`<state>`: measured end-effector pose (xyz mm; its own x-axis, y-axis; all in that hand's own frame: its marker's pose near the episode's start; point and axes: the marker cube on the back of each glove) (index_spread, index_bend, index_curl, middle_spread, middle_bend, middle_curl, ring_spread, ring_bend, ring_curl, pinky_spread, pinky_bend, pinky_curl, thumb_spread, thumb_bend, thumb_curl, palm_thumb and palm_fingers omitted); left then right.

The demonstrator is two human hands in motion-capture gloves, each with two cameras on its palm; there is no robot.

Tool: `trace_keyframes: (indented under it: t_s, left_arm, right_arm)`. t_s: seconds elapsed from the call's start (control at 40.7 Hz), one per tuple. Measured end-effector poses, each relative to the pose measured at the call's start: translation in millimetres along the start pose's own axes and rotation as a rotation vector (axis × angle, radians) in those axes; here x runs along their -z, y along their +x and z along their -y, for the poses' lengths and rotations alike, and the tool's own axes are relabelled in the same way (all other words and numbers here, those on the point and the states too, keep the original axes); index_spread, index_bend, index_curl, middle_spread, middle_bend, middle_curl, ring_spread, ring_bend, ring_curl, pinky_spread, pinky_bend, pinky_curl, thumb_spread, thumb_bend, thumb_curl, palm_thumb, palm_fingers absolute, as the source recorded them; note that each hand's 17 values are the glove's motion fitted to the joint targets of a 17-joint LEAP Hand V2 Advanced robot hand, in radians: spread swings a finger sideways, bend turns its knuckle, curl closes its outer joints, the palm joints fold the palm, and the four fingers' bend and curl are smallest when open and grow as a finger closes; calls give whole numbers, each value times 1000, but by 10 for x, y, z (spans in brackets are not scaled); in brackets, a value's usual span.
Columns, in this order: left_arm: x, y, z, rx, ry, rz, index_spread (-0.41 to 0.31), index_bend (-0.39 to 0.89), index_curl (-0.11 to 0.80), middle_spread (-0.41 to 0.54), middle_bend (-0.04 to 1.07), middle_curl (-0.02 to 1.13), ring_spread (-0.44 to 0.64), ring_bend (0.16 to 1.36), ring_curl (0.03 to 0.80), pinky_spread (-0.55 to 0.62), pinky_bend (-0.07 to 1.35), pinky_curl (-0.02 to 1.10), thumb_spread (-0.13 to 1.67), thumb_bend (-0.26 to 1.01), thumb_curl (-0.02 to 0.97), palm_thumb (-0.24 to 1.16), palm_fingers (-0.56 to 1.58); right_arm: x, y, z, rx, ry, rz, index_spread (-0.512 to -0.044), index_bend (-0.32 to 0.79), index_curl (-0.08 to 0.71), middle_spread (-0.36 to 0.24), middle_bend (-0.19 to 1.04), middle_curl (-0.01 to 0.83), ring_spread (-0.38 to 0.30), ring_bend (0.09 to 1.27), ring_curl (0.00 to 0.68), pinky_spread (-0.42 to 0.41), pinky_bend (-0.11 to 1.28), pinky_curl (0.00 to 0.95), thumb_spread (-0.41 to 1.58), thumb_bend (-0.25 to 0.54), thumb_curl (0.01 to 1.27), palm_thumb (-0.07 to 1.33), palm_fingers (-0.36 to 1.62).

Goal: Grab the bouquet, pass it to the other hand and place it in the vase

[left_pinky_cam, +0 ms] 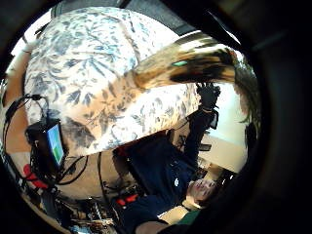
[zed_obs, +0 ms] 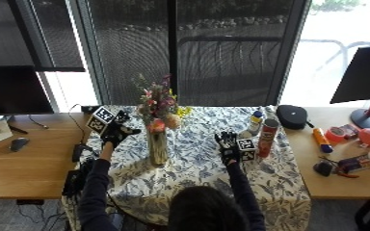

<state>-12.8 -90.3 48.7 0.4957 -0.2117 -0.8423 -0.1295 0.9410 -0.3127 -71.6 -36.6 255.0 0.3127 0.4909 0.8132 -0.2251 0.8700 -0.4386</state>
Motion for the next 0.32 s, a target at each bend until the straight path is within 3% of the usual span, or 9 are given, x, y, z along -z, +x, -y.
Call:
trace_keyframes:
  t_s: [0.049,0.123,0.172,0.32]
  left_arm:
    - [50,21,-7,0,21,8,108,21,331,390,142,373,462,545,326,493,409,417,894,-30,324,596,-218]
    - [94,83,-44,-1,42,19,119,32,297,416,150,358,490,556,324,511,409,411,888,-30,326,596,-213]
    - [104,119,-67,-7,49,27,124,36,277,430,159,350,506,559,321,521,408,406,886,-30,327,596,-208]
    - [69,235,-150,-73,29,-46,133,48,227,447,167,330,534,566,315,530,397,392,890,-30,330,590,-195]
  right_arm:
    - [-25,-37,-32,-14,-44,55,-405,157,248,-23,175,288,121,361,301,256,553,354,1106,-11,319,497,69]
    - [-61,-99,-57,80,-93,118,-400,165,255,-21,172,286,121,357,299,256,549,353,1110,-14,320,506,74]
    - [-69,-70,-21,123,-68,91,-399,162,257,-19,178,286,121,354,298,256,546,352,1114,-15,320,511,78]
    - [-157,57,64,48,26,-29,-394,175,269,-15,171,282,121,350,295,256,532,348,1122,-15,324,527,94]
